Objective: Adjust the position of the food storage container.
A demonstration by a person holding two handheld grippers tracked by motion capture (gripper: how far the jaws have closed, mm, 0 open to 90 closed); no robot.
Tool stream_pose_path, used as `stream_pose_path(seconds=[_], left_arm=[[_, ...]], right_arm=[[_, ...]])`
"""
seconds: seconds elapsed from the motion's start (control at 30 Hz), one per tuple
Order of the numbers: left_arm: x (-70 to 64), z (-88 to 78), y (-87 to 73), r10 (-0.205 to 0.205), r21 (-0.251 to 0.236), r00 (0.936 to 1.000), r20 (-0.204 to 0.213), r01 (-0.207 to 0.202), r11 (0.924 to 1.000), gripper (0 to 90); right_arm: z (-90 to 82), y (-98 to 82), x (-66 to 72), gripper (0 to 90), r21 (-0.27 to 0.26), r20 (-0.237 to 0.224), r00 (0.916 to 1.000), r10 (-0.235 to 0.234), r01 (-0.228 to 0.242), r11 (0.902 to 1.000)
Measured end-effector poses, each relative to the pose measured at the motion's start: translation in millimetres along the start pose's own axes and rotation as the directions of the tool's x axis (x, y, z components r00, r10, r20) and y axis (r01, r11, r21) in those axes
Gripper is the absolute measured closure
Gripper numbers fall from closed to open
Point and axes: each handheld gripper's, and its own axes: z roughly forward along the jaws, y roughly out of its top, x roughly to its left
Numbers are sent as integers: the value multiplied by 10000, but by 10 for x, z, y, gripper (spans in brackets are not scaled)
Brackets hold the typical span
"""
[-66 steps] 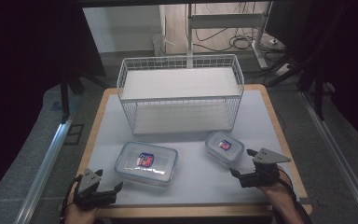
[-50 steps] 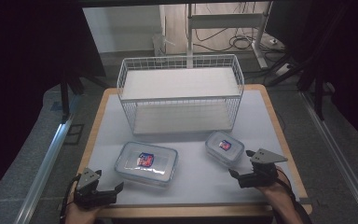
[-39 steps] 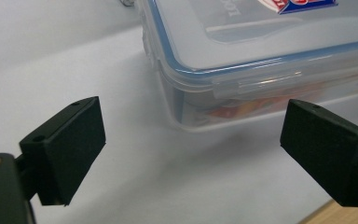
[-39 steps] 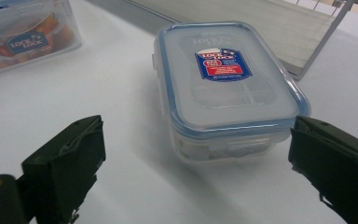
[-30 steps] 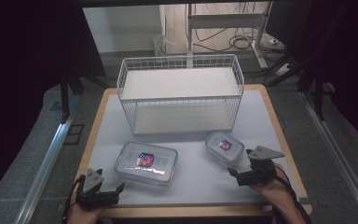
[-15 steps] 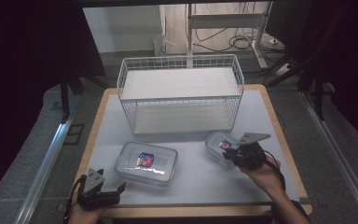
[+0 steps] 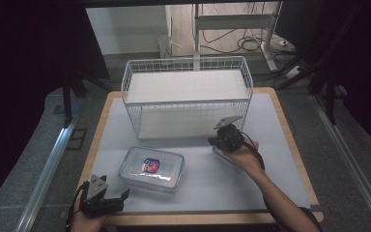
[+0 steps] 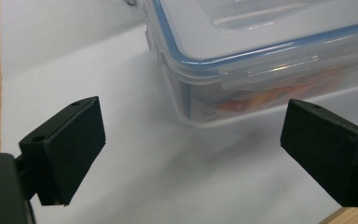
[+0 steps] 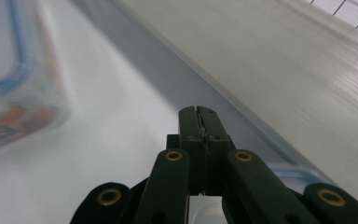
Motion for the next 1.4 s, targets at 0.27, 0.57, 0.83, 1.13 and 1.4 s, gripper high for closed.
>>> stream_pose_path(seconds=[0.27,0.57,0.83,1.13,1.4], left_arm=[[-1,-12,-1,38,-9,10000,7,-38,10000,67],[-15,-7,14,-164,101,9999,43,164,9998,79],[28,-44,33,-985,-210,9946,336,993,9948,67],[-22,-49,63,-457,115,9988,-173,459,9989,130],[121,-121,91,-1000,-64,9946,-276,999,9950,369]], right_arm=[[34,-90,-35,900,579,-37,9999,-157,159,9982],[-270,-387,-21,899,634,260,9994,-208,191,9978],[-592,-710,-43,899,585,586,9983,32,-66,9983],[-790,-929,-102,896,86,832,9950,559,-569,9983],[-869,-922,-4,827,-651,902,9958,179,-121,9978]])
